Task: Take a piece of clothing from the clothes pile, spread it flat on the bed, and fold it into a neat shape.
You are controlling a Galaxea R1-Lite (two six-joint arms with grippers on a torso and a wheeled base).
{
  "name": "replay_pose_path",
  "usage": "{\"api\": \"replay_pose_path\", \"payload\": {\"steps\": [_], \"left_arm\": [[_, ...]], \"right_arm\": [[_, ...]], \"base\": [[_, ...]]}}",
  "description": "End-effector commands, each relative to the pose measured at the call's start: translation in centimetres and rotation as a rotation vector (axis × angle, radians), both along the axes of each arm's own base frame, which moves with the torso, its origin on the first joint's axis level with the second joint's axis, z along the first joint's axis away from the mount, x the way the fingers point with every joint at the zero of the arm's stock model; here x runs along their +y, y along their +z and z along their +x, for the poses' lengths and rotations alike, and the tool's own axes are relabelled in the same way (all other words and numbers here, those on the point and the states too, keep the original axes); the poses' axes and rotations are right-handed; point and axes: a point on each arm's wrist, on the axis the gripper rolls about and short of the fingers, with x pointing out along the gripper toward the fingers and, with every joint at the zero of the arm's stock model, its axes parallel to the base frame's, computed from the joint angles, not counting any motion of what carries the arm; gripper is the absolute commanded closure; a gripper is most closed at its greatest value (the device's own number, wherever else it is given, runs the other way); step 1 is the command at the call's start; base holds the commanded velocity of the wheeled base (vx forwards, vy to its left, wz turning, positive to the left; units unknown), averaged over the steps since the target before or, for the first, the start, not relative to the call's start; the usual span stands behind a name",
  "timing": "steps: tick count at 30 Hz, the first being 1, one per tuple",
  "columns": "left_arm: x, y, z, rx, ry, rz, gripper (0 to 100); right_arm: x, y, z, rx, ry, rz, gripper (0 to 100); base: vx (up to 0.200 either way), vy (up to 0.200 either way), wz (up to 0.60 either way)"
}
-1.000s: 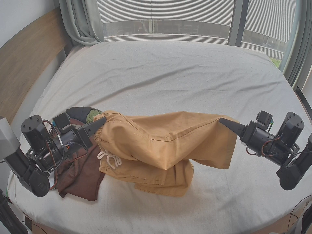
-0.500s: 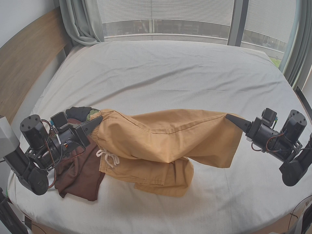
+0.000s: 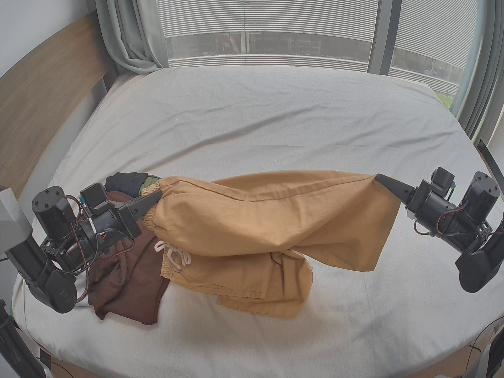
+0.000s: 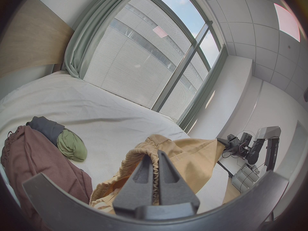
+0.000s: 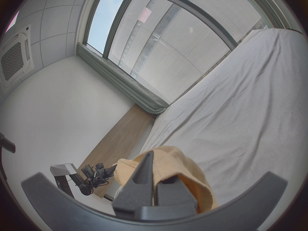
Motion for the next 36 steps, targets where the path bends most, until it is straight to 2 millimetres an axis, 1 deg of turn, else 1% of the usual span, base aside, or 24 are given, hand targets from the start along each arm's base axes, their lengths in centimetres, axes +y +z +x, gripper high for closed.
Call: {"api": "replay_pose_path", "payload": {"steps": [1,3,6,13,20,33,36], "left_arm": [[0.3,-0.1,0.1,0.002,0.009,0.0,100],[0.4,0.0,0.1,0.0,0.01,0.0,100],[0.5,-0.1,0.1,0.002,0.013,0.0,100],[0.6,-0.1,0.2,0.002,0.016,0.0,100],[1.0,-0.5,1.2,-0.017,0.041,0.027,100],[1.1,-0.4,1.4,-0.025,0.047,0.027,100],[1.1,-0.4,1.4,-0.027,0.047,0.027,100]], "right_arm": [[-0.6,0.0,0.5,-0.005,-0.022,0.002,100],[-0.6,0.0,0.5,-0.006,-0.023,0.002,100],[-1.2,0.0,0.9,-0.008,-0.044,0.003,100],[-1.5,0.1,1.1,-0.012,-0.056,0.005,100],[-1.9,0.1,1.2,-0.015,-0.067,0.005,100],[-1.9,0.2,1.3,-0.016,-0.069,0.005,100],[-1.8,-0.1,1.4,-0.008,-0.066,0.002,100]], "base": [[0.0,0.0,0.0],[0.0,0.0,0.0],[0.0,0.0,0.0],[0.0,0.0,0.0],[0.0,0.0,0.0],[0.0,0.0,0.0],[0.0,0.0,0.0]]}}
